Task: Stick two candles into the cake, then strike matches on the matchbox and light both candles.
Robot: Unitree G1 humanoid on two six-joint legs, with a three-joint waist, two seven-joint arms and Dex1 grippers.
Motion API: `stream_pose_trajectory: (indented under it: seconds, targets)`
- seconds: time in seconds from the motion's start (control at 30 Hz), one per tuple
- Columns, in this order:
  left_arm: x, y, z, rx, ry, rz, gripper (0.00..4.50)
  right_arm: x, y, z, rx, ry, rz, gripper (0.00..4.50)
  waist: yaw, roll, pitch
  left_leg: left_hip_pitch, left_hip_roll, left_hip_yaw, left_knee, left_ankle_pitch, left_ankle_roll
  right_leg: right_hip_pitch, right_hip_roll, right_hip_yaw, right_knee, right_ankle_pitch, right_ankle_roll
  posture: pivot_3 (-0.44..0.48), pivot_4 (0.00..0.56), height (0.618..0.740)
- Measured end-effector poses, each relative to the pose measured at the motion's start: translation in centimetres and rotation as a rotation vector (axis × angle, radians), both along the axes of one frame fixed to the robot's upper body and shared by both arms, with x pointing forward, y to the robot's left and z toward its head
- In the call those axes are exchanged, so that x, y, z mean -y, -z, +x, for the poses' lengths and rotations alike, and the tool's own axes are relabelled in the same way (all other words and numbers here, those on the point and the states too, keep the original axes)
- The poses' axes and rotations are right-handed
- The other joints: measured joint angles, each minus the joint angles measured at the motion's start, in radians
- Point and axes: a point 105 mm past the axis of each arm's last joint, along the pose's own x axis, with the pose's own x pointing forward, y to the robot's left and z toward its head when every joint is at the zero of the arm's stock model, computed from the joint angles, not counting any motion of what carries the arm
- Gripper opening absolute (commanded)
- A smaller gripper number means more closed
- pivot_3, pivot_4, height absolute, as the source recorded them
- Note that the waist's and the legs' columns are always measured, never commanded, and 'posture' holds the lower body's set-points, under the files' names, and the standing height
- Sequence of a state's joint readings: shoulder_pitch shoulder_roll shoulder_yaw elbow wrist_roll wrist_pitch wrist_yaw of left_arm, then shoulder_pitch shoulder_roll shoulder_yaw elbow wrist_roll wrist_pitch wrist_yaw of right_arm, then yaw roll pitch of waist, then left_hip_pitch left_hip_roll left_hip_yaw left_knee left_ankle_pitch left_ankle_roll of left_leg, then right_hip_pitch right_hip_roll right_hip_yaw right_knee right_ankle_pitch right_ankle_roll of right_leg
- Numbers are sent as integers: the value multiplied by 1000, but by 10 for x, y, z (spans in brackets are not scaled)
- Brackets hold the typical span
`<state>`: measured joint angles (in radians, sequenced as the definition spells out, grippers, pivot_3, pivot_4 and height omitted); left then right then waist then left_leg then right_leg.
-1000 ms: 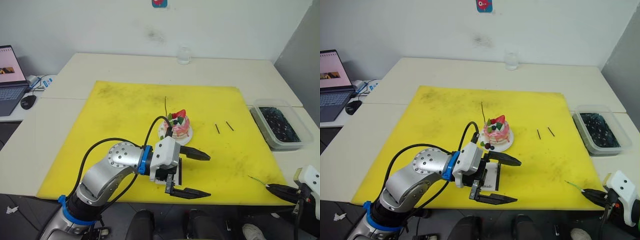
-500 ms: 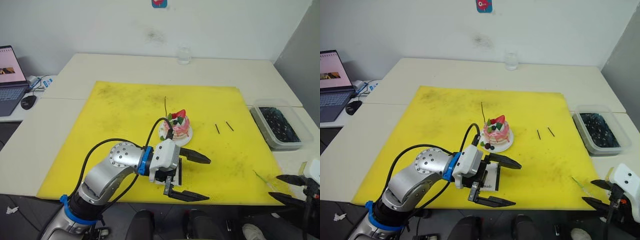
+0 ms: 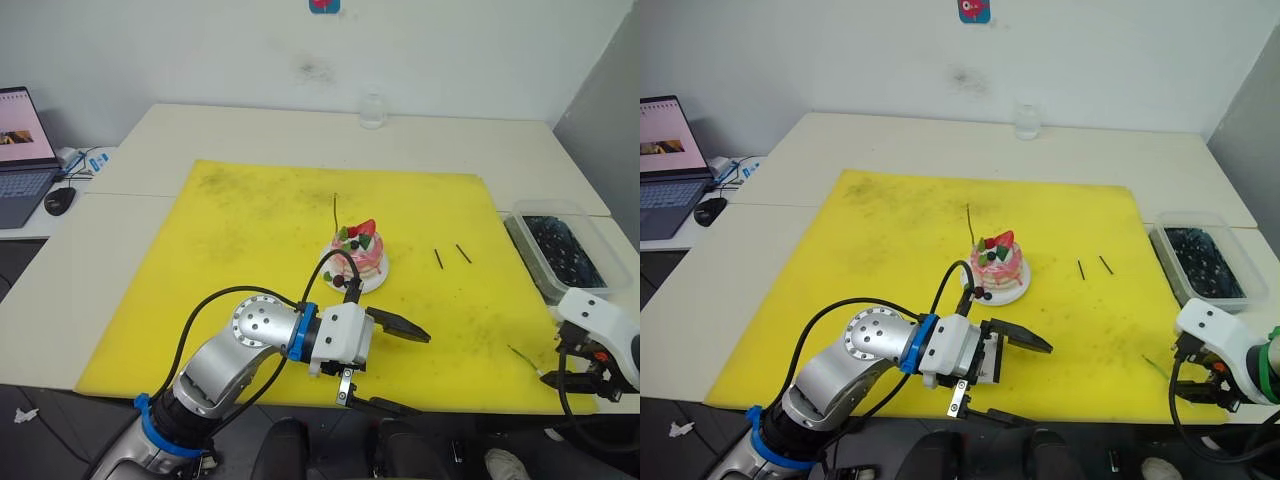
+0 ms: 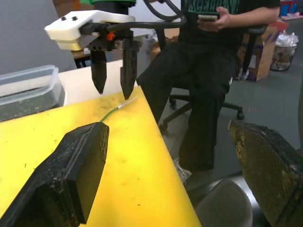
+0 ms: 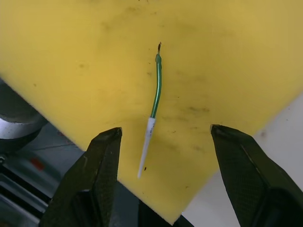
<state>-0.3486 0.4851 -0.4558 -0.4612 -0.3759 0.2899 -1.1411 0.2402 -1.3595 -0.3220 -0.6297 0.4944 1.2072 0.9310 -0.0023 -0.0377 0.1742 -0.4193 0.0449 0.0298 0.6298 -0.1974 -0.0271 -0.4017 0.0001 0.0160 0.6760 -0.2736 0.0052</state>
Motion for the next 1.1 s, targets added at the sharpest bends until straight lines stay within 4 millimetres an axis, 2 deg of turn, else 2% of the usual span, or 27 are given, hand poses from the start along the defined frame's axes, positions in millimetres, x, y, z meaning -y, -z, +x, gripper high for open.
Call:
stream_pose_trajectory:
  seconds: [0.33, 0.53, 0.67, 0.87, 1.1]
  targets:
    - [6, 0, 0, 11, -24, -25, 4500, -4, 14, 4, -68, -20, 1, 3087, 0, 0, 0, 0, 1, 0, 1, 0, 0, -2, 1, 0, 3, 0, 0, 0, 150, 740]
    - [7, 1, 0, 5, -29, -24, 4500, -4, 16, 4, -72, -26, 2, 3087, 0, 0, 0, 0, 1, 0, 0, 0, 0, -2, 1, 0, 3, 0, 0, 0, 150, 740]
    - [8, 1, 1, 4, -33, -25, 4500, -4, 17, 5, -70, -28, -4, 2223, 0, 0, 0, 0, 1, 0, 1, 0, 0, -2, 1, 0, 3, 0, 0, 0, 150, 740]
    - [7, 1, 0, 4, -31, -26, 4500, -6, 18, 4, -73, -32, -4, 37, 0, 0, 0, 0, 1, 0, 0, 0, 0, -2, 1, 0, 3, 0, 0, 0, 150, 740]
    - [7, 2, 1, 6, -25, -28, 4500, -7, 14, 8, -74, -2, 20, 37, -1, 1, 0, 1, 1, 1, 1, 0, 0, -1, 1, 0, 3, 0, 1, 0, 150, 740]
